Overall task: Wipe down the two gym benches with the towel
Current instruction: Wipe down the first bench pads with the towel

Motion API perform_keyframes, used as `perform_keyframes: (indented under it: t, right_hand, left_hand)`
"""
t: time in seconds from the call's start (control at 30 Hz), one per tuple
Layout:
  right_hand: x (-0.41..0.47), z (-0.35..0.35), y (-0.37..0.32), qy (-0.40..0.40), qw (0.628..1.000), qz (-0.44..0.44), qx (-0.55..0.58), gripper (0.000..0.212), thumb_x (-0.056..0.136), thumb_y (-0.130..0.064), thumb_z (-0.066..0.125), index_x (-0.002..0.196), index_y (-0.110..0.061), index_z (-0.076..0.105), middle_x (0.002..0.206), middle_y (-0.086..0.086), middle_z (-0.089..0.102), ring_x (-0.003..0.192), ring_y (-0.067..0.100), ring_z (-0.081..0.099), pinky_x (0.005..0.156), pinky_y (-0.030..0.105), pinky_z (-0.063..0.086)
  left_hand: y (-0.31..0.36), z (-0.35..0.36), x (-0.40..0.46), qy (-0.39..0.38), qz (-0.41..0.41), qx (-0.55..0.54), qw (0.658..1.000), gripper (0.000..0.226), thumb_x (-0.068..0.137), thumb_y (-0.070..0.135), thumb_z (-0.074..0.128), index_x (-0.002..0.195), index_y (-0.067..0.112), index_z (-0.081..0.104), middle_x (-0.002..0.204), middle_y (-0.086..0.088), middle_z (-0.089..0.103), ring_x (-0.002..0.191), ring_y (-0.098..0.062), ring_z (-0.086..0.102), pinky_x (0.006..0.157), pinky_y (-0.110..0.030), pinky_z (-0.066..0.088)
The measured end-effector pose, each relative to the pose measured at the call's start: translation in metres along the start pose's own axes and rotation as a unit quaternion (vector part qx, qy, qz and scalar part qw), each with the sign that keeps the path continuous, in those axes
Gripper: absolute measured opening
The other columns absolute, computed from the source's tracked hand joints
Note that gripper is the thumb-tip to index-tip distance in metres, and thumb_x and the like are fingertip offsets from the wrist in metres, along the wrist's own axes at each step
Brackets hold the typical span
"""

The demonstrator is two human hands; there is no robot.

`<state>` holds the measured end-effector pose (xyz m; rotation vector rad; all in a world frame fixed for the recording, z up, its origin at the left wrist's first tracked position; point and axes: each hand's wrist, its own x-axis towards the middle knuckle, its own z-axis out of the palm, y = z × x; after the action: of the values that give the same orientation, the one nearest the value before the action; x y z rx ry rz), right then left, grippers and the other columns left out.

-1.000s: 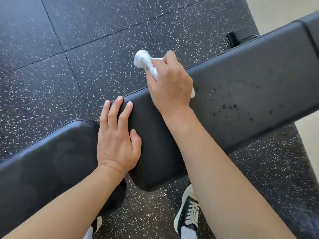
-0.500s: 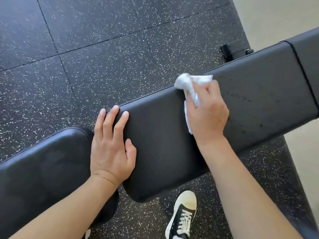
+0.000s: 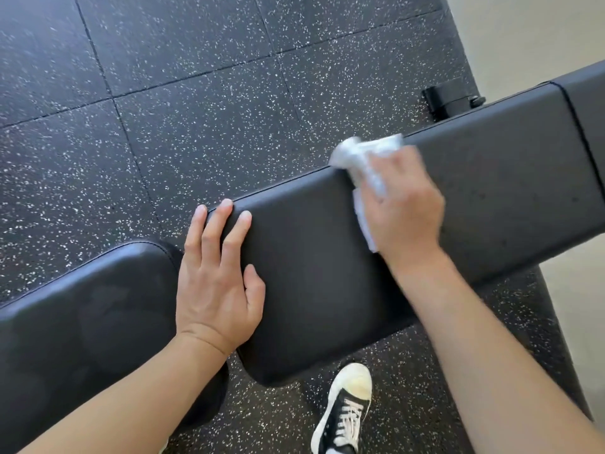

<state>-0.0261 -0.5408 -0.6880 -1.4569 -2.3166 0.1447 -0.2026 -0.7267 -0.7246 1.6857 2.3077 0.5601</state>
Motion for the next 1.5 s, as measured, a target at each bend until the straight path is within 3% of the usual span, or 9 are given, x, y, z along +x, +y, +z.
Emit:
perform_keyframes:
  t: [0.13,0.37,0.53,0.67,0.93,1.03,1.3,1.4,1.5]
  right_hand:
    - [0.015,0.013,-0.011,-0.010,0.985,0.173,-0.008,0.020,0.098,-0.031,0.060,0.108,-0.021,0.074,0.104,0.006,0.059,0.080,0.031,0.060,0.058,0.035,0.042]
    - [-0.003,0.047,-0.113,-0.057,0.997,-0.015,0.058,0.007,0.087,-0.020,0.068,0.085,-0.013,0.069,0.093,0.007,0.061,0.074,0.024,0.058,0.058,0.029,0.025]
    - [-0.056,0.012,-0.056,-0.068,0.990,-0.092,0.086,0.028,0.093,-0.017,0.065,0.119,-0.020,0.074,0.097,0.002,0.061,0.079,0.021,0.059,0.061,0.032,0.045]
    - [-0.071,-0.013,0.013,-0.055,0.990,-0.110,0.062,0.038,0.089,-0.010,0.073,0.125,-0.021,0.074,0.094,0.002,0.063,0.073,0.022,0.061,0.059,0.036,0.053]
    - [0.011,0.029,-0.046,-0.009,0.994,0.104,-0.027,0.017,0.096,-0.030,0.063,0.094,-0.015,0.070,0.101,0.006,0.061,0.076,0.029,0.060,0.053,0.033,0.038]
    - [0.002,0.039,-0.084,-0.021,0.999,0.042,-0.018,0.015,0.095,-0.027,0.064,0.088,-0.014,0.068,0.096,0.007,0.058,0.077,0.029,0.057,0.056,0.033,0.030]
    - [-0.128,-0.007,-0.072,-0.089,0.988,-0.092,0.091,0.031,0.097,-0.020,0.065,0.127,-0.011,0.069,0.094,0.003,0.058,0.075,0.021,0.056,0.064,0.033,0.049]
    - [-0.159,-0.033,-0.022,-0.103,0.981,-0.143,0.075,0.036,0.092,-0.013,0.069,0.129,-0.011,0.072,0.096,0.003,0.064,0.075,0.021,0.058,0.062,0.035,0.052]
    - [-0.146,-0.044,0.021,-0.093,0.978,-0.180,0.047,0.032,0.094,-0.011,0.067,0.126,-0.011,0.074,0.098,0.006,0.067,0.074,0.026,0.062,0.058,0.039,0.054]
  left_hand:
    - [0.002,-0.001,0.000,-0.001,-0.003,-0.005,1.000,0.069,0.089,0.023,0.044,0.156,0.005,0.042,0.167,-0.018,0.032,0.158,-0.046,0.018,0.131,-0.051,0.015]
    - [0.001,-0.001,0.001,0.000,0.000,-0.023,1.000,0.070,0.088,0.023,0.043,0.156,0.005,0.039,0.165,-0.020,0.033,0.158,-0.045,0.017,0.132,-0.050,0.013]
    - [0.000,0.000,-0.001,0.003,0.004,-0.013,1.000,0.069,0.090,0.024,0.042,0.156,0.006,0.038,0.166,-0.019,0.032,0.158,-0.045,0.017,0.129,-0.056,0.019]
    - [-0.001,0.000,-0.001,0.008,0.006,-0.009,1.000,0.068,0.090,0.023,0.044,0.156,0.005,0.041,0.166,-0.018,0.032,0.158,-0.045,0.018,0.131,-0.054,0.018]
    - [0.002,-0.003,0.000,0.002,-0.007,-0.011,1.000,0.068,0.090,0.024,0.046,0.156,0.006,0.043,0.166,-0.018,0.034,0.158,-0.046,0.019,0.131,-0.050,0.017]
    - [0.002,-0.004,-0.001,0.004,-0.009,-0.013,1.000,0.068,0.091,0.024,0.046,0.156,0.006,0.044,0.166,-0.018,0.034,0.158,-0.046,0.019,0.132,-0.046,0.013]
    - [0.007,-0.018,0.000,-0.034,-0.016,-0.029,0.999,0.066,0.094,0.025,0.041,0.156,0.004,0.045,0.168,-0.017,0.033,0.159,-0.045,0.018,0.131,-0.042,0.013]
    - [0.011,-0.024,0.000,-0.057,-0.040,-0.020,0.997,0.065,0.094,0.025,0.042,0.157,0.007,0.045,0.169,-0.013,0.033,0.160,-0.042,0.019,0.122,-0.056,0.029]
    - [0.020,-0.032,0.001,-0.091,-0.033,0.027,0.995,0.065,0.095,0.021,0.047,0.158,0.007,0.041,0.171,-0.012,0.028,0.161,-0.036,0.017,0.121,-0.066,0.029]
